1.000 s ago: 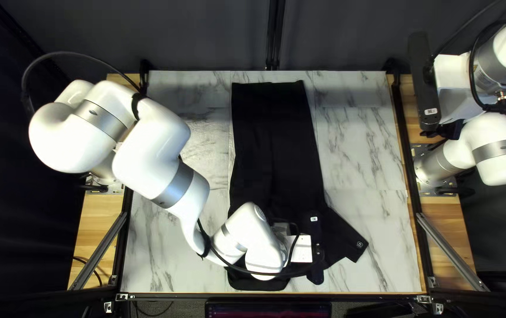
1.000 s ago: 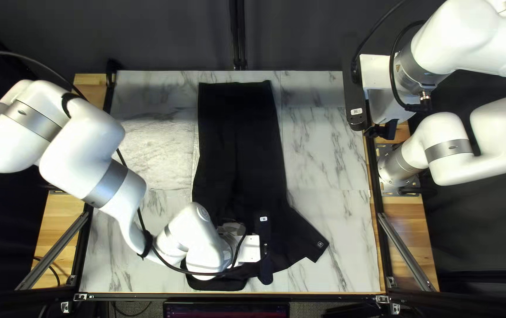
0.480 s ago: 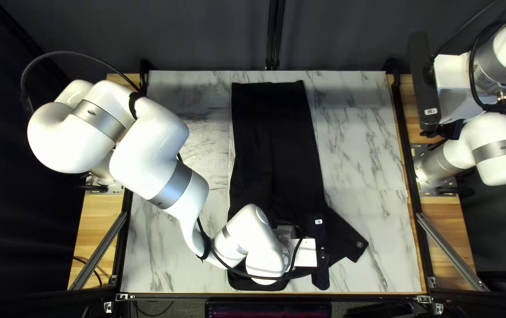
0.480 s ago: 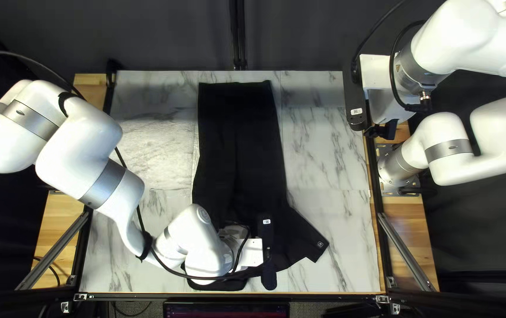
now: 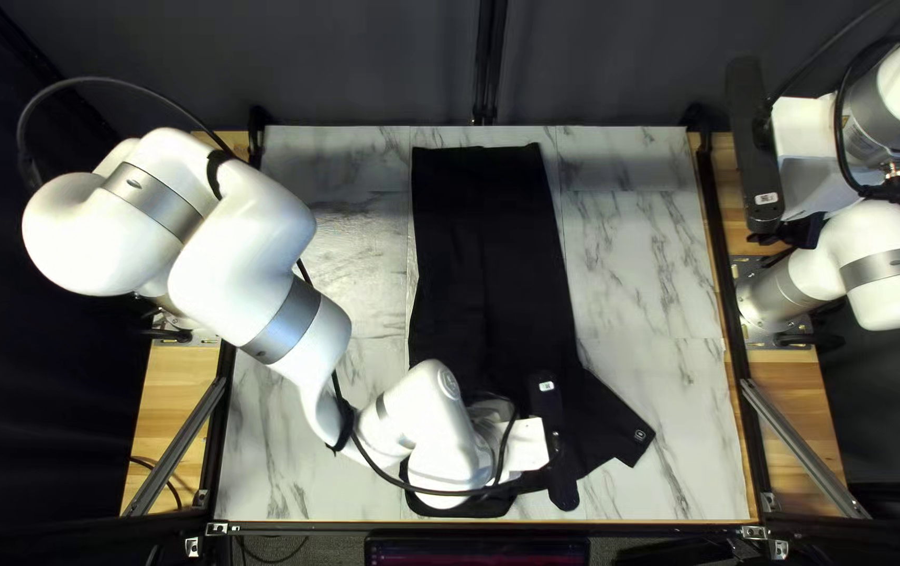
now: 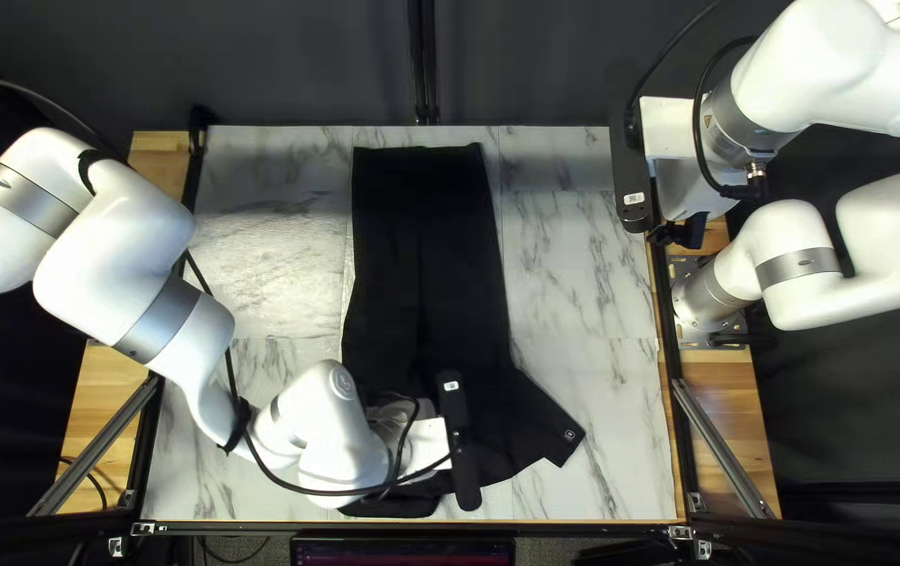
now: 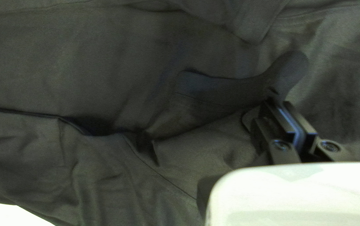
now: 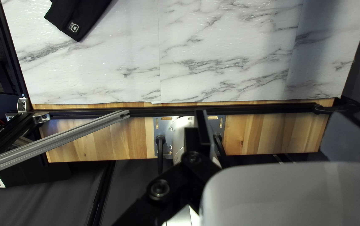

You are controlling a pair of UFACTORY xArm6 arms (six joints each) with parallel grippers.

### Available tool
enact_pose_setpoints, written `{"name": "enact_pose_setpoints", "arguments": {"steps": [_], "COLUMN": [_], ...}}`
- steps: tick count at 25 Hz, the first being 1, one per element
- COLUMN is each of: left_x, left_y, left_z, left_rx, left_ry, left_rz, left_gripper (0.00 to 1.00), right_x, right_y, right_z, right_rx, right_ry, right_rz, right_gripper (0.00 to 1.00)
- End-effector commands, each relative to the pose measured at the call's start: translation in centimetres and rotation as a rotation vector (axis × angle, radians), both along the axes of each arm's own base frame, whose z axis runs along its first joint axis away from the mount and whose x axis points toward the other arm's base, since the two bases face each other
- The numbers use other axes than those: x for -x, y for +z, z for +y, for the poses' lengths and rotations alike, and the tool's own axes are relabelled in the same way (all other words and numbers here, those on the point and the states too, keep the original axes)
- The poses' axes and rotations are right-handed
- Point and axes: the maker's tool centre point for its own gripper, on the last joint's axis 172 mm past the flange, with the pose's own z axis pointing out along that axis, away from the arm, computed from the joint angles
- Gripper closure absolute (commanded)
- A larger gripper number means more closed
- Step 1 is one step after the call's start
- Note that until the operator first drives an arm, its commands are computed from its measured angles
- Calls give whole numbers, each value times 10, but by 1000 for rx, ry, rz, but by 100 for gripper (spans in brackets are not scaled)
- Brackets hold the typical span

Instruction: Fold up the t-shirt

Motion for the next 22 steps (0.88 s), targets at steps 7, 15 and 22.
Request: {"name": "enact_pose_setpoints", "arguments": {"steps": [7, 15, 22], "left_x": [44, 41, 41], "left_y": [16, 5, 5], "left_z": [11, 11, 11], "left_rx": [-47, -45, -45], "left_ry": [165, 174, 174], "left_rz": [11, 32, 32], "left_gripper": [100, 100, 100], "right_x": [0, 0, 0], "right_y": [0, 0, 0], "right_z": [0, 0, 0], "right_rx": [0, 0, 0], "right_ry": [0, 0, 0], "right_rz": [0, 0, 0], "right_gripper": [0, 0, 0]}}
